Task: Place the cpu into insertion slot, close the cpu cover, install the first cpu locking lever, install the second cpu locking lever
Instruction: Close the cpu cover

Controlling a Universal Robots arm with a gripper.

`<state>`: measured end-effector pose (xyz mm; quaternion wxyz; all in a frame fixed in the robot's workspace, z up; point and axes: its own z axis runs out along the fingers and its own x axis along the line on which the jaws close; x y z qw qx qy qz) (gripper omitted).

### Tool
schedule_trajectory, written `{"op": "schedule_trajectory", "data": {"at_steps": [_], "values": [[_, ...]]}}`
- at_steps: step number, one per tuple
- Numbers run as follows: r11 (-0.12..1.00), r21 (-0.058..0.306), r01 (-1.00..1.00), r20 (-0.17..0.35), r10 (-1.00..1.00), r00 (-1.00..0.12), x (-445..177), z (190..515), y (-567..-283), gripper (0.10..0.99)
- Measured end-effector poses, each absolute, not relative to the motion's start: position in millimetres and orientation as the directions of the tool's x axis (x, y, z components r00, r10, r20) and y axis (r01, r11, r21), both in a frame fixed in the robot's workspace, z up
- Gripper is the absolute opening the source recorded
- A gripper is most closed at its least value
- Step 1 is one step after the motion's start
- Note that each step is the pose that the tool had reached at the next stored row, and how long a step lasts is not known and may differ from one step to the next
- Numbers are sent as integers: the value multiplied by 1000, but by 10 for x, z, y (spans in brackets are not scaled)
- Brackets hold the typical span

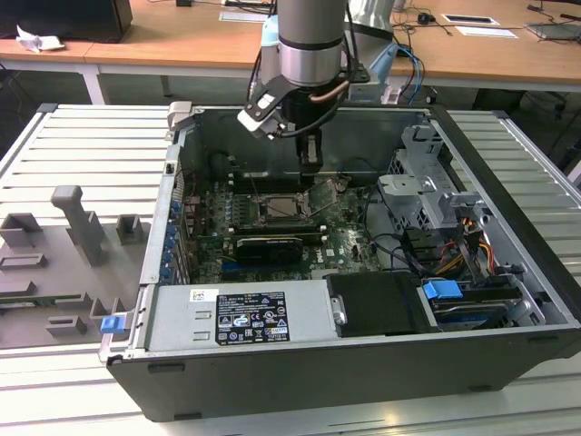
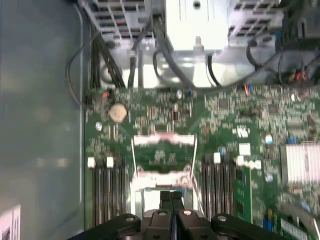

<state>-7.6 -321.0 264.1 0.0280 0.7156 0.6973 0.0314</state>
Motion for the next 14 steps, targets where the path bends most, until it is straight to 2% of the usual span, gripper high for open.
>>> {"op": "schedule_trajectory", "data": {"at_steps": [14], "values": [[-20,76,997,6,1000,19,544,2566,-3139,106]]}}
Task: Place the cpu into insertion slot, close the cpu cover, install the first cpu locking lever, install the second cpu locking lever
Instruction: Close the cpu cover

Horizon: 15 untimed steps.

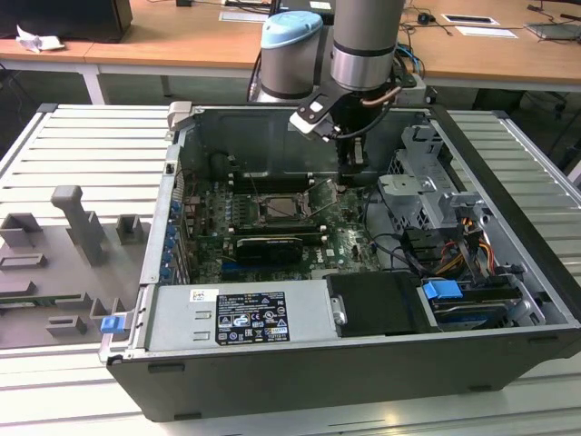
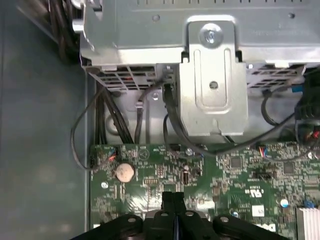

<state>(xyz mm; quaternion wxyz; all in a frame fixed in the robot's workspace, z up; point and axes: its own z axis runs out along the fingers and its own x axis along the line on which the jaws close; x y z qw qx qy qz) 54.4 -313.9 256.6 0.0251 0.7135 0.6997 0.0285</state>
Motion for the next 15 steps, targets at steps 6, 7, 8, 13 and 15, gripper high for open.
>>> {"op": "schedule_trajectory", "data": {"at_steps": [6,7,8,13,15], "values": [[-18,74,997,6,1000,17,581,2457,-3124,106],[-17,71,997,6,1000,17,582,2452,-3124,106],[-17,57,998,5,1000,17,581,2453,-3125,106],[-17,36,999,5,1000,17,502,2452,-3124,106],[-16,36,999,5,1000,16,337,2451,-3124,106]]}}
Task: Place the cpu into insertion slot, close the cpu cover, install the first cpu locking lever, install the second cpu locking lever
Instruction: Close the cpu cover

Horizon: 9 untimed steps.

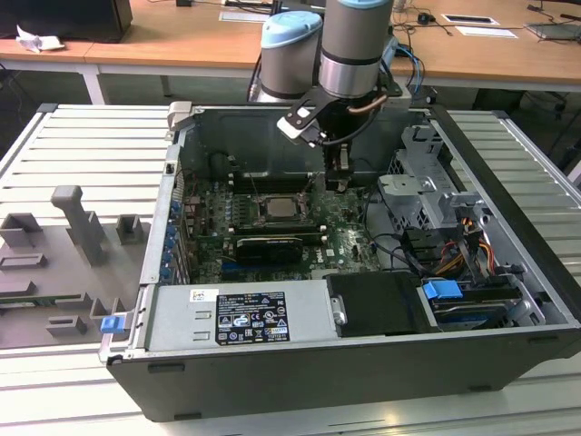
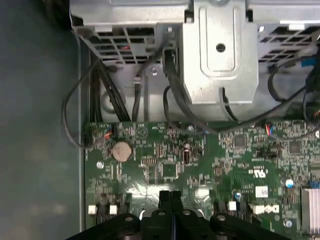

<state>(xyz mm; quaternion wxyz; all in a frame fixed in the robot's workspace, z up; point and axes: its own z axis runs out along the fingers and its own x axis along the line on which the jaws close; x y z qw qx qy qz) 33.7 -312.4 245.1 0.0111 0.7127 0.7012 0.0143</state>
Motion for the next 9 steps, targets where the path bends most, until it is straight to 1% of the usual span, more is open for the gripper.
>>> {"op": "schedule_trajectory", "data": {"at_steps": [9], "values": [[-15,36,999,5,1000,15,-78,2391,-3123,106]]}}
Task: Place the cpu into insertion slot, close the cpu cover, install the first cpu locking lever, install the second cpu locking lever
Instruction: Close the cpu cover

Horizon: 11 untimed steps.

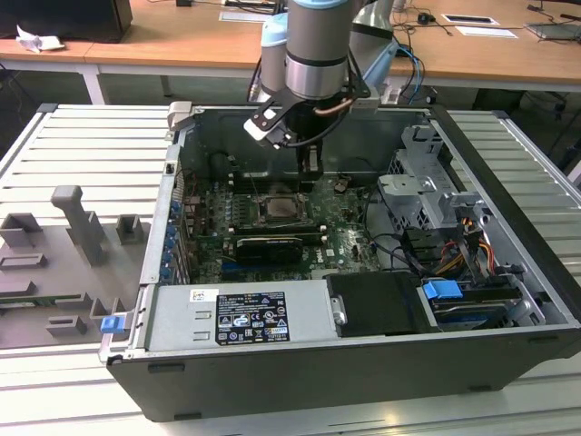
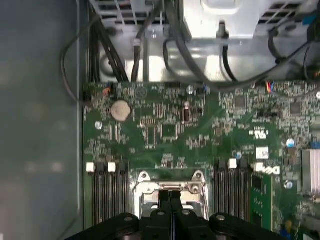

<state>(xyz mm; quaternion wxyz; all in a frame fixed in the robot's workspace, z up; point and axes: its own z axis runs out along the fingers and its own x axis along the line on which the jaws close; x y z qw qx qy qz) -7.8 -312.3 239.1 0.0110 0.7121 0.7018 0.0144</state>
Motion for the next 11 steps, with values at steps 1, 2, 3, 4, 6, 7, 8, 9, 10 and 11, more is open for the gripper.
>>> {"op": "schedule_trajectory", "data": {"at_steps": [1,2,3,4,6,7,8,9,10,11], "values": [[-15,36,999,5,1000,15,-91,2371,-3123,106],[-15,36,999,5,1000,15,-108,2346,-3121,106],[-15,36,999,5,1000,14,-119,2327,-3119,106],[-15,36,999,5,1000,14,-135,2304,-3117,106],[-15,36,999,5,1000,14,-183,2286,-3114,106],[-14,36,999,5,1000,14,-209,2285,-3114,106],[-14,36,999,5,1000,14,-237,2283,-3113,106],[-13,36,999,5,1000,13,-281,2283,-3112,106],[-13,36,999,5,1000,13,-296,2283,-3112,106],[-13,36,999,5,1000,13,-315,2283,-3112,106]]}}
